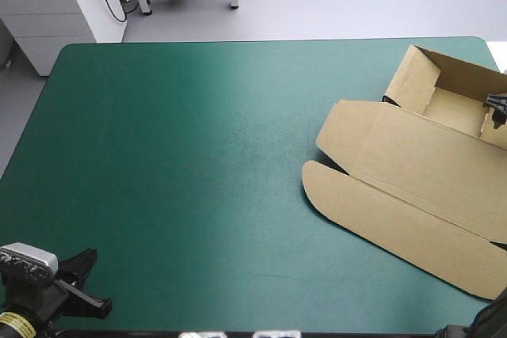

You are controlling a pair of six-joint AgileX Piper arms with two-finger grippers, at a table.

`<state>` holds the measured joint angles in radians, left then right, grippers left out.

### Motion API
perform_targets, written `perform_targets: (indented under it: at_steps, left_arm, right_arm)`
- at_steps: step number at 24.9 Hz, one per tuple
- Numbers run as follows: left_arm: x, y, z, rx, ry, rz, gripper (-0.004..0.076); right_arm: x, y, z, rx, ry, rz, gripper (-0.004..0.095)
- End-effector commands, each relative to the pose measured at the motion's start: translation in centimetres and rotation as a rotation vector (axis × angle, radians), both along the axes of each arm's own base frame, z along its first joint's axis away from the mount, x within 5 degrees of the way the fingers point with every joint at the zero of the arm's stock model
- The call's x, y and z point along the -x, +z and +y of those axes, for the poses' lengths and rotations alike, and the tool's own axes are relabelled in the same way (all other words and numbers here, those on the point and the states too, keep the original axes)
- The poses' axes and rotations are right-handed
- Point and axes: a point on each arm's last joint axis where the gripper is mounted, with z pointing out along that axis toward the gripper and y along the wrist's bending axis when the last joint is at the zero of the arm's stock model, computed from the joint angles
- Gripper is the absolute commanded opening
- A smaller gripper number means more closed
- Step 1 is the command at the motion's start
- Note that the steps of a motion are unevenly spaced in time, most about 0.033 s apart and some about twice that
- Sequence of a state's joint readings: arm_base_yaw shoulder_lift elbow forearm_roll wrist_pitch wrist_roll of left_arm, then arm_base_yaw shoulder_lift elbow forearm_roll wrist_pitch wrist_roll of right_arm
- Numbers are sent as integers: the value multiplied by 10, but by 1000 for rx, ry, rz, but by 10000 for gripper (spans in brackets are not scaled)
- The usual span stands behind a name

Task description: Fold the box

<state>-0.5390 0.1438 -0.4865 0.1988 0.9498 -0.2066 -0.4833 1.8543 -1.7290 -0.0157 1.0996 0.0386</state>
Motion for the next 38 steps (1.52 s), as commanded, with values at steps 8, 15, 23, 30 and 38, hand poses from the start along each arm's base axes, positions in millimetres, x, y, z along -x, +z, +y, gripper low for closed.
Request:
perform_targets:
  at_steps: [8,15,23,30,38]
  left_arm:
    - [-2,13,-2,33,-5,-63,-8]
    - [-2,11,-1,24,-1,-44,-8]
    - [-2,12,-1,27,-3,-50,-8]
    - [-3,17,-6,92,-32,-98,-8]
    - [-3,18,-7,95,-38,-108,-8]
  right_arm:
    - [82,131,71,-27,174,-320,338]
    - [142,119,138,-36,338,-446,-14]
    - [240,52,206,-25,678,-472,-14]
    - [289,11,208,138,733,-696,-14]
    - [329,-24,207,200,668,-910,-14]
